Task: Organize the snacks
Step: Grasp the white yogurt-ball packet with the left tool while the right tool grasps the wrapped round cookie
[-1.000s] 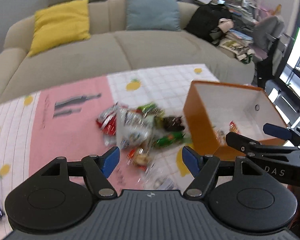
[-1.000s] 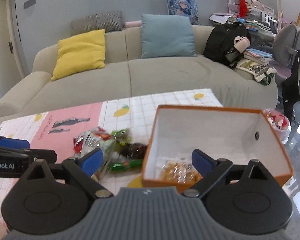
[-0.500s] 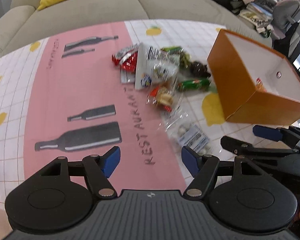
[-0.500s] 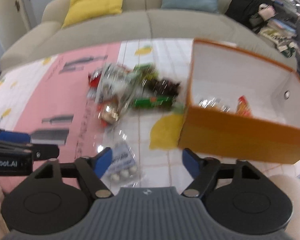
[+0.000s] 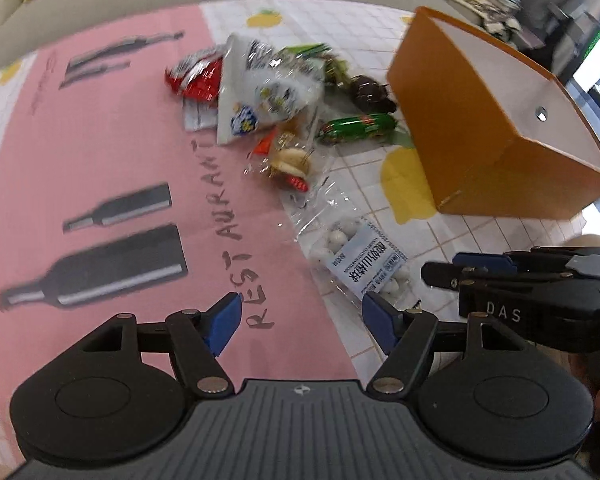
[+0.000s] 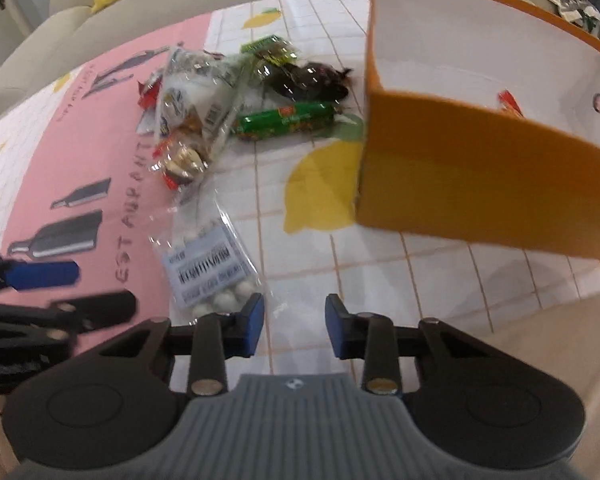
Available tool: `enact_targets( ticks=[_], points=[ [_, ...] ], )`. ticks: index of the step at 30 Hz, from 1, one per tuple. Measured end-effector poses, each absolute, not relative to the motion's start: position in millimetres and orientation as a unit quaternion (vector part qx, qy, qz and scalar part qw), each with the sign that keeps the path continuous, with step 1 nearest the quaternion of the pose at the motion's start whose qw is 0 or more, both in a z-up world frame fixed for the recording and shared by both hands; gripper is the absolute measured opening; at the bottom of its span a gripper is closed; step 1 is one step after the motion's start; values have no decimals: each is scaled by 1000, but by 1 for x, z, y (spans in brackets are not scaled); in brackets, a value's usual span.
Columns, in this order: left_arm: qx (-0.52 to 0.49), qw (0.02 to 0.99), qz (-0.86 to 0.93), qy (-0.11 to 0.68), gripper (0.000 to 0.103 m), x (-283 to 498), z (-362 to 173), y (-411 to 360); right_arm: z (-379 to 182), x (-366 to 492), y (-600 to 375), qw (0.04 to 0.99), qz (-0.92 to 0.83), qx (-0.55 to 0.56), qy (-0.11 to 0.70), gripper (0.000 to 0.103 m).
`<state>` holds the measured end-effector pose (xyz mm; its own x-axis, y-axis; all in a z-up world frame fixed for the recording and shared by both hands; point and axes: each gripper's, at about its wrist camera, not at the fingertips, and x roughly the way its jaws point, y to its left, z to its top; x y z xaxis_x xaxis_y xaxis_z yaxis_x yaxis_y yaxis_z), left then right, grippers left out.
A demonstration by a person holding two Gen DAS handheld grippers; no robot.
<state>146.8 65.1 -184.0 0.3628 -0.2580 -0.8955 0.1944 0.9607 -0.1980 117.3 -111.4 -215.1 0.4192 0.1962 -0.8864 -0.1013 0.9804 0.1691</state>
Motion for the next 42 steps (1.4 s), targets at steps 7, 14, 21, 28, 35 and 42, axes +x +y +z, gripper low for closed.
enact_targets(
  ticks=[7,14,21,28,35,42],
  points=[
    [-81,817,-127,556,79,154,-189,72,-230,136,-101,843,87,22,530,14],
    [-134,806,-94,568,79,157,-199,86,-233,132,-84,842,144,25,519,13],
    [-146,802,-106,569,86,161,-200,74,-225,132,-104,855,95,46,508,12],
    [-91,813,-66,571,87,165,-205,35,-223,132,-136,859,41,112,498,30],
    [-67,823,-21,563,89,167,-213,20,-232,135,-145,851,26,138,506,35],
    [2,834,-32,551,80,163,-215,13,-232,133,-141,854,32,129,503,36]
  ],
)
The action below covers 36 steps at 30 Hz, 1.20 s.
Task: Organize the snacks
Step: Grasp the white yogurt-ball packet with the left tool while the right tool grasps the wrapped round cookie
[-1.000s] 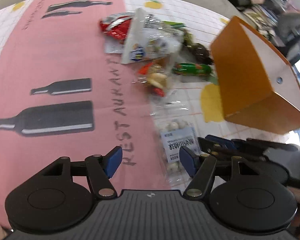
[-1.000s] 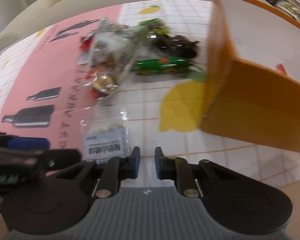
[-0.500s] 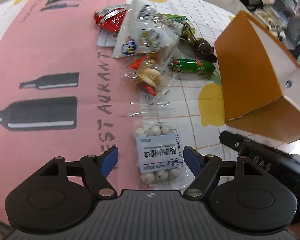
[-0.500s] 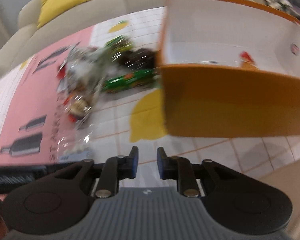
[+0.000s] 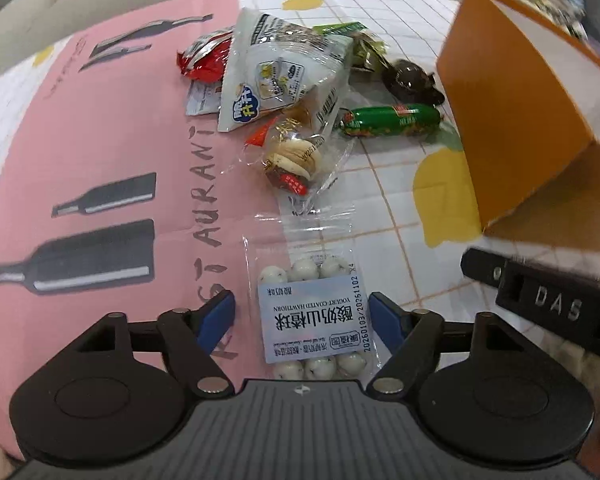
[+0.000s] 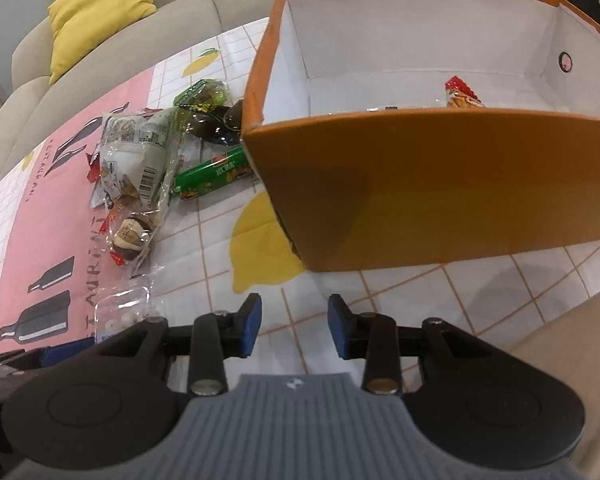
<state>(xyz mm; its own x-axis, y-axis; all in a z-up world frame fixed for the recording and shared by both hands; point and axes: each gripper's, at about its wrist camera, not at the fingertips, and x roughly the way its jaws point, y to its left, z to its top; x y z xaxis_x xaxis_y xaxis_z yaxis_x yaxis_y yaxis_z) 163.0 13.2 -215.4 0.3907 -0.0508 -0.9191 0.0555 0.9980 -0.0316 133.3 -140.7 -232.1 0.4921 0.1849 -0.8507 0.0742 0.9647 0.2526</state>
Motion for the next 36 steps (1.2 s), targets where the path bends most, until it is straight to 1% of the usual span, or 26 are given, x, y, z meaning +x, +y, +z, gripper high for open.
enact_targets(
  ticks=[1,2,9,15,17,19,21,23,25,28,33,36],
  points=[
    [7,835,-32,549,70,162,-215,14,-230,132,-139,857,37,122,499,36],
    [8,836,-31,548,69,162,-215,17,-229,131,-137,859,42,115,496,36],
    [-32,836,-30,547,66,160,-210,54,-212,122,-108,882,107,57,455,36],
    [-14,846,-29,532,66,164,-206,79,-206,124,-72,883,186,-11,431,39],
    [-18,848,-24,529,67,165,-208,87,-206,130,-63,887,194,-42,417,45],
    [-10,854,-14,521,68,164,-209,91,-205,137,-56,893,195,-63,402,46],
    [-3,859,-6,513,68,162,-212,93,-204,148,-51,896,198,-57,395,47],
    [-5,862,-2,507,69,160,-214,95,-203,158,-46,896,198,-37,397,53],
    [-5,859,-2,512,70,160,-217,96,-203,167,-40,894,195,-17,403,57],
    [-13,858,2,513,73,162,-217,101,-206,178,-28,885,193,10,423,57],
    [-19,858,4,514,73,167,-218,110,-216,191,-16,875,189,43,443,57],
    [-16,856,2,517,71,168,-217,113,-223,200,-11,871,187,52,451,57]
  ],
)
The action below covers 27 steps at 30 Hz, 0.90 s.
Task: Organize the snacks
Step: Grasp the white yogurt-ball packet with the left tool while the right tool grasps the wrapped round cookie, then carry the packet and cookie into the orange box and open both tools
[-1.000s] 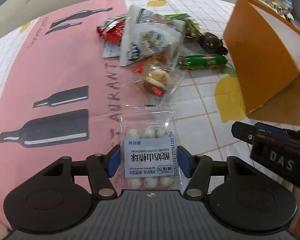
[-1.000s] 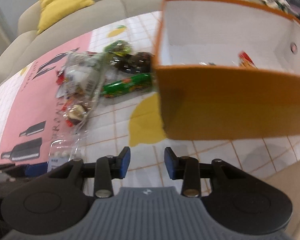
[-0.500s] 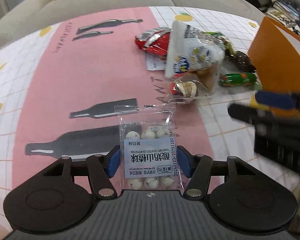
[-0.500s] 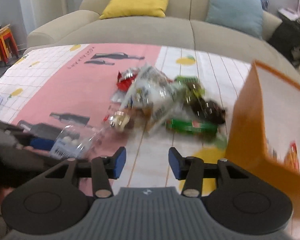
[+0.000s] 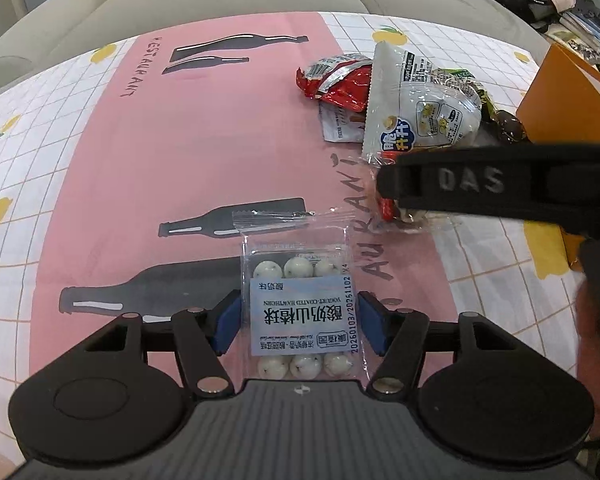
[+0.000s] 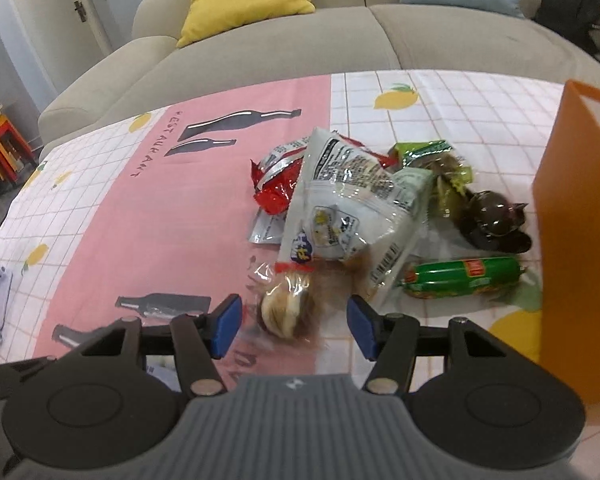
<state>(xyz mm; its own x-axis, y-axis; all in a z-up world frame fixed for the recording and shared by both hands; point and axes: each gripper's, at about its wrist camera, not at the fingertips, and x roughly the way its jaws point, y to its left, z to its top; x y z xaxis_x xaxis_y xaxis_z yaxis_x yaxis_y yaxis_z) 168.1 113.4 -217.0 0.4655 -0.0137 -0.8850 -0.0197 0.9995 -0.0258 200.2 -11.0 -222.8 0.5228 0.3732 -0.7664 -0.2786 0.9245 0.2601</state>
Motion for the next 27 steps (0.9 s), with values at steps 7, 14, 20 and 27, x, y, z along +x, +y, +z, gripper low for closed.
enact_targets(
  ticks=[7,14,20,27],
  points=[
    [-6,854,6,520,74,169,-218,113,-238,213,3,862,184,41,471,53],
    [-4,857,4,515,71,167,-218,112,-239,206,-6,862,185,29,472,40],
    [-4,863,6,505,67,163,-217,111,-232,187,-28,859,175,27,480,39],
    [-24,871,-1,491,65,157,-197,109,-213,162,-60,861,165,33,480,39]
  ],
)
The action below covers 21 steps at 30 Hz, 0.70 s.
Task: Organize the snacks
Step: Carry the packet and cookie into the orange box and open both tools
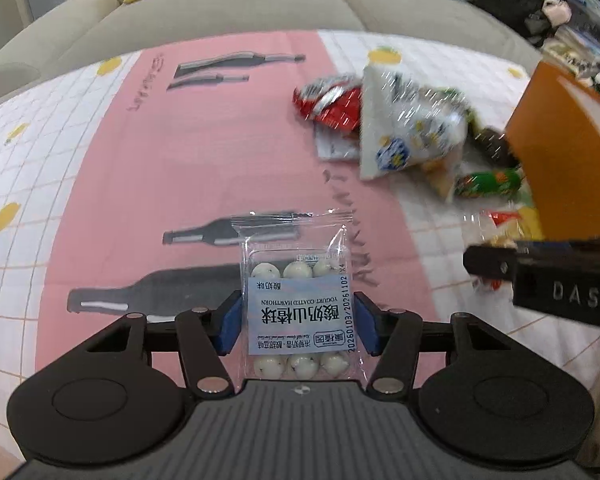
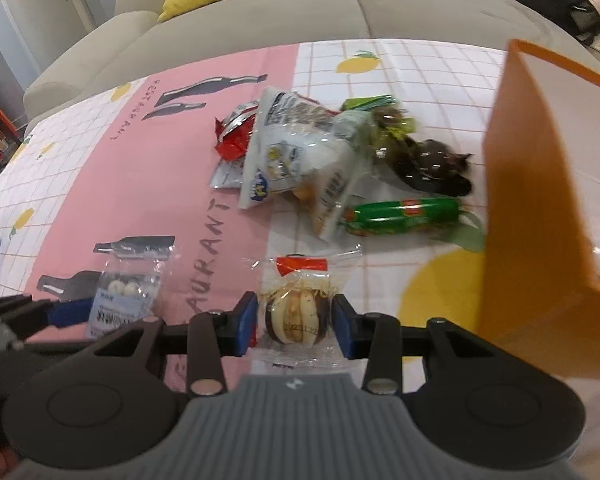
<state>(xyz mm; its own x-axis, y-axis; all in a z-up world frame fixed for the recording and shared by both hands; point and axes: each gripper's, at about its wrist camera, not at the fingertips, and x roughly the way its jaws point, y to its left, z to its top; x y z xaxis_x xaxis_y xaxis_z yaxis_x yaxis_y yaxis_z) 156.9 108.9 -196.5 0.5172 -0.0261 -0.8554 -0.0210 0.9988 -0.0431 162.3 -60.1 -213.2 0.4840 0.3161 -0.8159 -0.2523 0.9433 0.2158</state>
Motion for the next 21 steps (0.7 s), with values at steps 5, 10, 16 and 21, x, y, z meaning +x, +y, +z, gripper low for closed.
enact_targets(
  ticks=[5,10,16,21],
  points=[
    [-58,877,-24,476,65,151,-161,101,-185,149,-80,872,166,48,457,39],
    [-78,882,-53,461,65,147,-122,84,-154,133,-106,887,169,57,426,39],
    [-79,886,-97,446,65,147,-83,53,-119,115,-141,903,174,44,391,39],
    [-71,886,-143,436,65,156,-57,23,-97,113,-182,907,177,52,378,39]
  ],
)
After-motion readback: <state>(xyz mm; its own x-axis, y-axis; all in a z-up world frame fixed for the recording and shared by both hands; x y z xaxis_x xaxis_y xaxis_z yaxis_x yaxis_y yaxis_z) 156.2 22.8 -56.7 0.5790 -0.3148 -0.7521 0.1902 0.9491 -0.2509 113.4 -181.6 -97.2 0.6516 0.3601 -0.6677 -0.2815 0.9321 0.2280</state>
